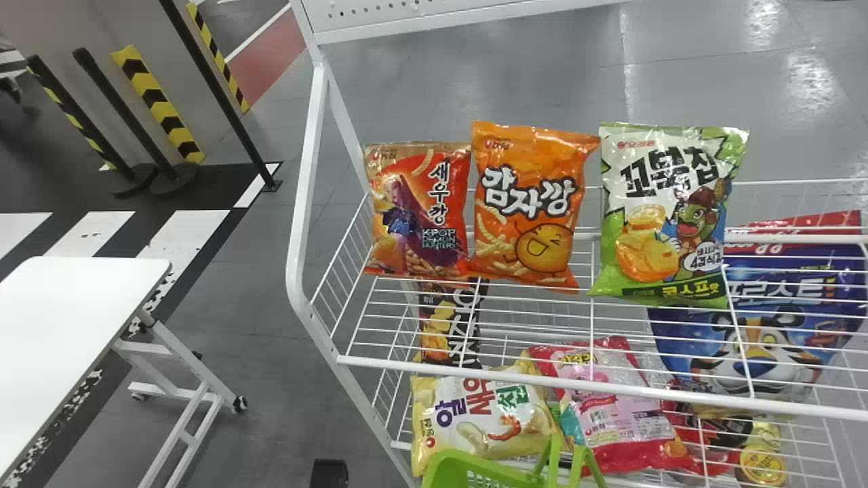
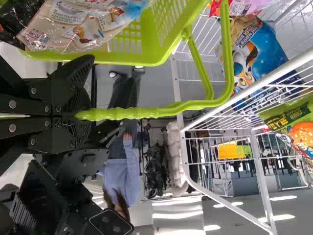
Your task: Hold basket handle with left hand then pick spicy shrimp crackers with right hand and place into basket
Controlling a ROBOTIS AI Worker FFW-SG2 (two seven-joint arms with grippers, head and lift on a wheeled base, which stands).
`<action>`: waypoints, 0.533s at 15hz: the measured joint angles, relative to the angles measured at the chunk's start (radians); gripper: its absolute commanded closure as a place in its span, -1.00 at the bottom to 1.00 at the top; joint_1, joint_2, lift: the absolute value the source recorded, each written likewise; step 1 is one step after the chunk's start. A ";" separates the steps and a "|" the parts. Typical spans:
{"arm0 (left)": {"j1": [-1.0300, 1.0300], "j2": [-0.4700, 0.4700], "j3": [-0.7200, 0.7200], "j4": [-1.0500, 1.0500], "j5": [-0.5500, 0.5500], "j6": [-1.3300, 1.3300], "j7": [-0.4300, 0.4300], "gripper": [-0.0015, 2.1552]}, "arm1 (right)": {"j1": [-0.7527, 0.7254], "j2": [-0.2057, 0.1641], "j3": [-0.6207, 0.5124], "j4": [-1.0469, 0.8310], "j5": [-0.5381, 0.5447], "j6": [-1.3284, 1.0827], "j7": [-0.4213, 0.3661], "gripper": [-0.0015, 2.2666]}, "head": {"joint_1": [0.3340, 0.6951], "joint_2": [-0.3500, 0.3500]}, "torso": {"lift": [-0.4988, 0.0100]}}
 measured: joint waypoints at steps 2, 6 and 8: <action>-0.001 0.000 -0.001 0.000 0.000 0.000 0.000 0.76 | 0.043 -0.008 -0.025 -0.032 0.030 -0.056 -0.004 -0.93 | 1.00 0.89 | 0.81; -0.001 -0.002 0.000 0.000 0.000 0.000 -0.001 0.76 | 0.103 -0.035 -0.105 -0.114 0.043 -0.073 -0.008 -0.93 | 1.00 0.58 | 0.81; -0.001 -0.006 0.001 0.001 0.000 0.000 -0.001 0.76 | 0.118 -0.045 -0.144 -0.145 0.028 -0.072 -0.008 -0.95 | 1.00 0.43 | 0.81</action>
